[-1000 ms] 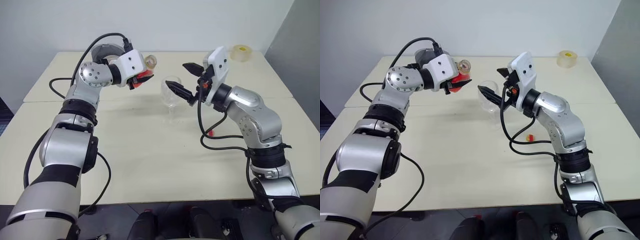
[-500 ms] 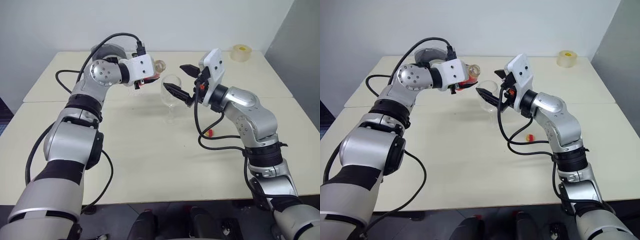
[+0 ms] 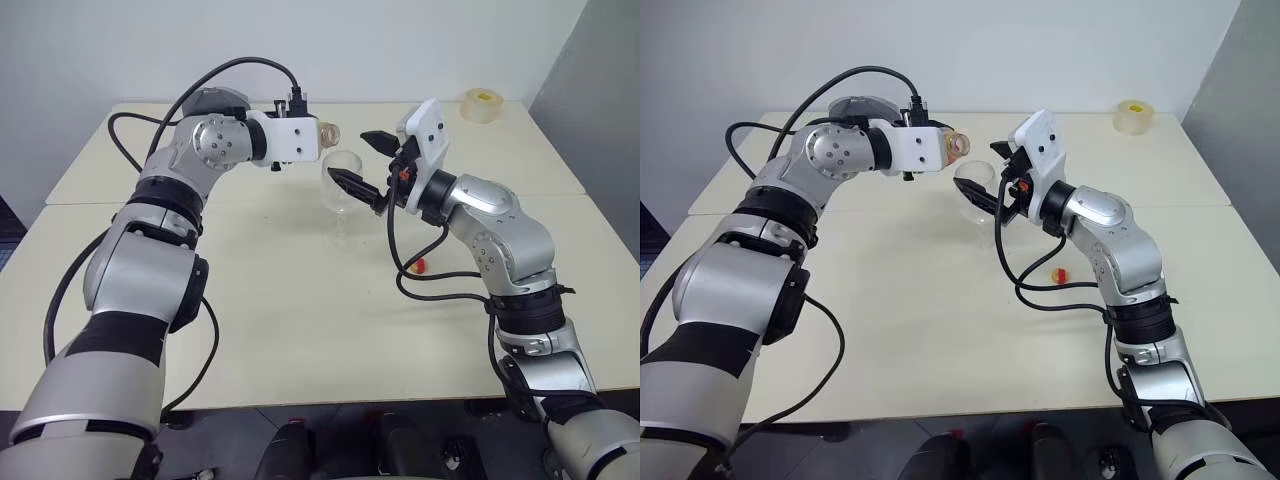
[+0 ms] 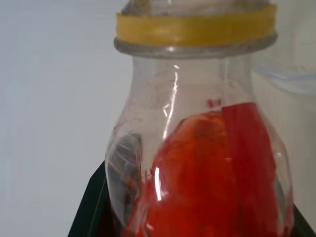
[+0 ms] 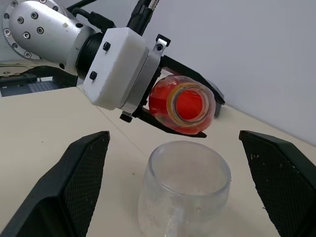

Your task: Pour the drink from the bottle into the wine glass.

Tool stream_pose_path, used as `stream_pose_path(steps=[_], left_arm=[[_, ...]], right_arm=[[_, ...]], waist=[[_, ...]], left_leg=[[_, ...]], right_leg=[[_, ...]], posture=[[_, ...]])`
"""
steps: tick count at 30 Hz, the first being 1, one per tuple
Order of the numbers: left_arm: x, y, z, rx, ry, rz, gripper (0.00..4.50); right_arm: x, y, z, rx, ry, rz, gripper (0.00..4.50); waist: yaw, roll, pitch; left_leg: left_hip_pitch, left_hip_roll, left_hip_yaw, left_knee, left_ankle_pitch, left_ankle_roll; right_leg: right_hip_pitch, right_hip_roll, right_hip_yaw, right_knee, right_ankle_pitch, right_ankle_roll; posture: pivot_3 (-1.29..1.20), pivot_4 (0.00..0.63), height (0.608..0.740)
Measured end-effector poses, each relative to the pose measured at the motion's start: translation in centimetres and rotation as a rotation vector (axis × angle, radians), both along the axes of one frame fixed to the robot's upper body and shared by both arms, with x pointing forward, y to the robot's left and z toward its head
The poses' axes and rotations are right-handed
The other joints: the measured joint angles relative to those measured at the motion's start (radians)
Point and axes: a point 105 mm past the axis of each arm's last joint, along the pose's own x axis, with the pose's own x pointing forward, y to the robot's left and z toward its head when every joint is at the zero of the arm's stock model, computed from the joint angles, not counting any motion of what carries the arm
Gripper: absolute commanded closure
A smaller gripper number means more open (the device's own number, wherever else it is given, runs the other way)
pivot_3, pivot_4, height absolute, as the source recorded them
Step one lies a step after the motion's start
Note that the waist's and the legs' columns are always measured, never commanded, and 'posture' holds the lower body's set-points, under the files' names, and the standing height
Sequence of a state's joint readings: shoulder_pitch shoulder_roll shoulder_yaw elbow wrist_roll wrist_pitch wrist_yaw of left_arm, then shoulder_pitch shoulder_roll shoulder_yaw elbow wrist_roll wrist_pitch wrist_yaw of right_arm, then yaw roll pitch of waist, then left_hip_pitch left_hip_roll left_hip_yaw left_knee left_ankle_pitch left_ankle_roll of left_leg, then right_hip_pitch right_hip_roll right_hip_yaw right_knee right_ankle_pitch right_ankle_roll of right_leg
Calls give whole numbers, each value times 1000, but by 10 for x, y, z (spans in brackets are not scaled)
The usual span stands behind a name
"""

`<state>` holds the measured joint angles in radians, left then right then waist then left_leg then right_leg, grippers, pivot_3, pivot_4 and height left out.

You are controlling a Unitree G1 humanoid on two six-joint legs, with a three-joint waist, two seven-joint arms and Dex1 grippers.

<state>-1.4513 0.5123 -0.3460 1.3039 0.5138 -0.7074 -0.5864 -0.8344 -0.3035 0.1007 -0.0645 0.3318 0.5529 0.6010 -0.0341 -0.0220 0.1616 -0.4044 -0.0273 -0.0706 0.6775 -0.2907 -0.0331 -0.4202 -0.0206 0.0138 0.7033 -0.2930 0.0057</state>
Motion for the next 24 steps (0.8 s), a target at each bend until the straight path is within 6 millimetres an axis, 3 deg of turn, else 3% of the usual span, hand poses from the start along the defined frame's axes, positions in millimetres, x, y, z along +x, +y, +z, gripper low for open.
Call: stream_pose_path(steps=[17,24], left_arm=[[-3,-10,19,69,-124,-38,2739],[-2,-7,17,99,-134,-27,2739]], right_arm=[[0,-1,0,-11,-20,-8,0],[0,-1,0,-12,-22,-8,0]], waist=[[0,0,0],[0,0,0]], left_leg=[[0,0,1,0,0,0],[0,0,2,1,0,0]], right_leg=[[-1,0,0,2,0,0],[-2,0,0,3,0,0]], posture=[[0,150,740],[0,150,740]])
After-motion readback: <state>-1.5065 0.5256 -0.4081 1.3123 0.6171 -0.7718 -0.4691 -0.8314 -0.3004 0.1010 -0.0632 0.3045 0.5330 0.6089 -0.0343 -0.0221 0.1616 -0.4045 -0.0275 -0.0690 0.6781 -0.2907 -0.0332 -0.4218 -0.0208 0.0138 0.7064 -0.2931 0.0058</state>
